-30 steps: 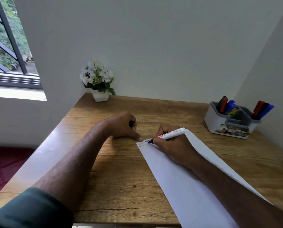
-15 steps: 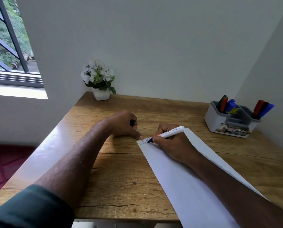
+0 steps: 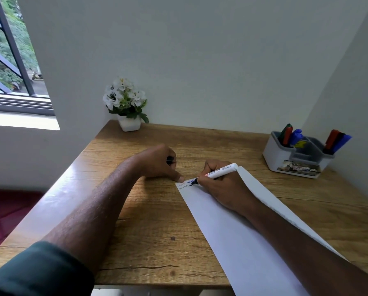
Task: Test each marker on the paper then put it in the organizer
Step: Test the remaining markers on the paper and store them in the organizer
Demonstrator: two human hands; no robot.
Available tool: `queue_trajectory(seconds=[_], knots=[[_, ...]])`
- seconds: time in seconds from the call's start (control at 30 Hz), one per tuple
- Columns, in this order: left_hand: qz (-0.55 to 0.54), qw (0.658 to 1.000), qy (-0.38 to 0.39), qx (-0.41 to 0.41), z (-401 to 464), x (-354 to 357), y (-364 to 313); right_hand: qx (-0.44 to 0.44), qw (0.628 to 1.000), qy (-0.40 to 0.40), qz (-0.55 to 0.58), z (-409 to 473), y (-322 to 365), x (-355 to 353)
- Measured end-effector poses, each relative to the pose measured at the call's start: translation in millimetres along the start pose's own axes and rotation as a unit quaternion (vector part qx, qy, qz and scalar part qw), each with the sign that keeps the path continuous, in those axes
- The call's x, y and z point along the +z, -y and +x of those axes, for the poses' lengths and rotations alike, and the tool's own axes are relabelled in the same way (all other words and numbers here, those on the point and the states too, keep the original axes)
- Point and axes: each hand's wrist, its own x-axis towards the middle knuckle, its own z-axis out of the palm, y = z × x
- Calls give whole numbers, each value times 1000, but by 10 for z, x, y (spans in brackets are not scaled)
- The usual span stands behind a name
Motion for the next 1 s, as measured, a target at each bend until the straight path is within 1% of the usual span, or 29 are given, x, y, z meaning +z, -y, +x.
queue_trajectory(seconds=[0.3, 0.6, 1.0], knots=[[-7, 1000, -2, 6, -12, 9, 9, 3, 1000, 9, 17, 13, -55, -19], [-2, 1000, 2, 5, -17, 9, -6, 16, 1000, -3, 11, 39, -98, -10], [-4, 1000, 5, 6, -30, 8, -29, 10, 1000, -11, 17, 50, -98, -15]])
